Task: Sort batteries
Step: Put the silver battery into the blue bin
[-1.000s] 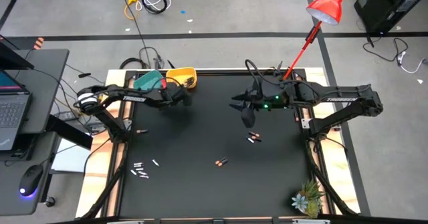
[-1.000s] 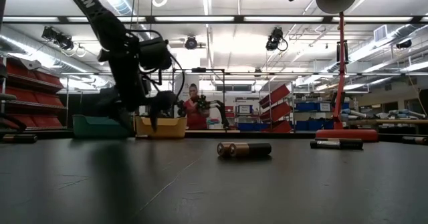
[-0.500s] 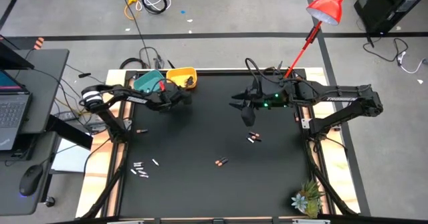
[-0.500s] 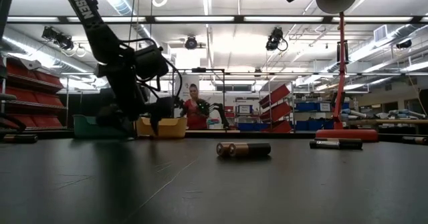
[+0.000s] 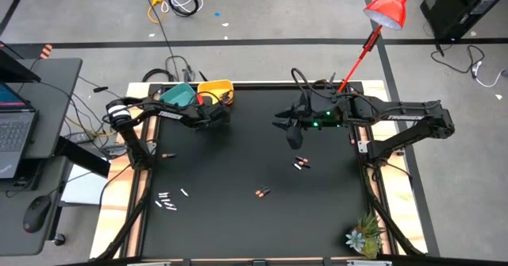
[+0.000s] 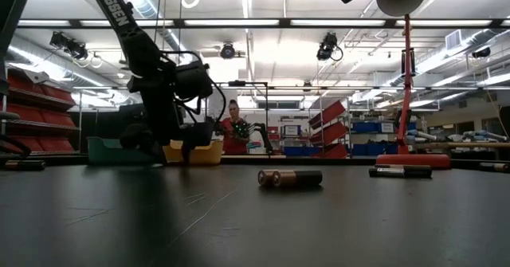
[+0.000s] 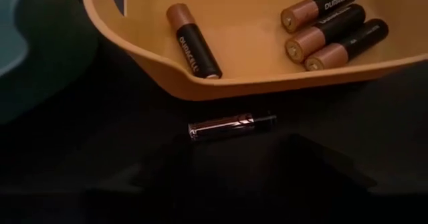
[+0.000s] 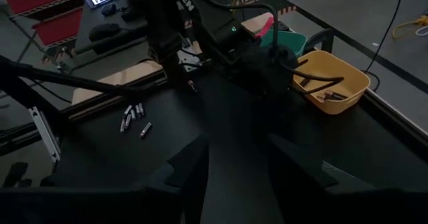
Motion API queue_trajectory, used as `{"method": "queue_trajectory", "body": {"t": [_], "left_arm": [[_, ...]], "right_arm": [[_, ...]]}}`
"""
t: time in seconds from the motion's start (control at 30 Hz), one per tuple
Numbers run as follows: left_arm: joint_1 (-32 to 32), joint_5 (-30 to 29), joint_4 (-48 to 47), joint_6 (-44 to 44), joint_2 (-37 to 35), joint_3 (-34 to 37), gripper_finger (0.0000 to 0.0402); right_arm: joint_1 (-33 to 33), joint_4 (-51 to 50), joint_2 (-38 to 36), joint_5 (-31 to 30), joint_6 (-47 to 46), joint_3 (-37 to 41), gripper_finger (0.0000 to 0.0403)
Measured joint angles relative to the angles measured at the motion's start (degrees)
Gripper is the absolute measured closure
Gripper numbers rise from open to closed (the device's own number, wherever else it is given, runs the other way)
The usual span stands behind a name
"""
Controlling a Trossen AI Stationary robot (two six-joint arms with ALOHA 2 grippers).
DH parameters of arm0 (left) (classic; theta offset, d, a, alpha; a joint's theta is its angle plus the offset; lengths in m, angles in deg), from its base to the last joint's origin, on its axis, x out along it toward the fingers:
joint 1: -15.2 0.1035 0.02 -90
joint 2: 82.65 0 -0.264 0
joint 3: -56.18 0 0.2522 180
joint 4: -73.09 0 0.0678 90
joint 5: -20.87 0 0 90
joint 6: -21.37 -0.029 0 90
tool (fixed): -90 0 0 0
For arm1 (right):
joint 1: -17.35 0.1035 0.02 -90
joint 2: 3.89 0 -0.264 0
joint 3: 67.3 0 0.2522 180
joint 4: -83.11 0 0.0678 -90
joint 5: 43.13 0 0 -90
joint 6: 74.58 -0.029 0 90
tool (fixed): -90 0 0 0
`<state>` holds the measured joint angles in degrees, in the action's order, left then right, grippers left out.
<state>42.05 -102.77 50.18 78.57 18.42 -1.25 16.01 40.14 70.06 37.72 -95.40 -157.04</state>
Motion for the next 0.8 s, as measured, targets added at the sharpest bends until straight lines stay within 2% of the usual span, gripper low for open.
{"method": "queue_trajectory", "body": {"t": [0.27, 0.7, 0.8], "left_arm": [[0.0, -0.8, -2.1, 1.7, 0.3, -0.2, 0.0199], [0.1, -1.8, -3.5, 1.5, 0.3, 0.0, 0.0377], [-0.1, -1.8, -3.4, 1.5, 0.3, 0.0, 0.0395]], "right_arm": [[0.0, 0.0, 0.0, 0.0, -0.2, 0.0, 0.0245], [0.0, 0.0, 0.0, -0.1, -0.2, 0.0, 0.0245], [0.0, 0.0, 0.0, -0.1, -0.2, 0.0, 0.0245]]}}
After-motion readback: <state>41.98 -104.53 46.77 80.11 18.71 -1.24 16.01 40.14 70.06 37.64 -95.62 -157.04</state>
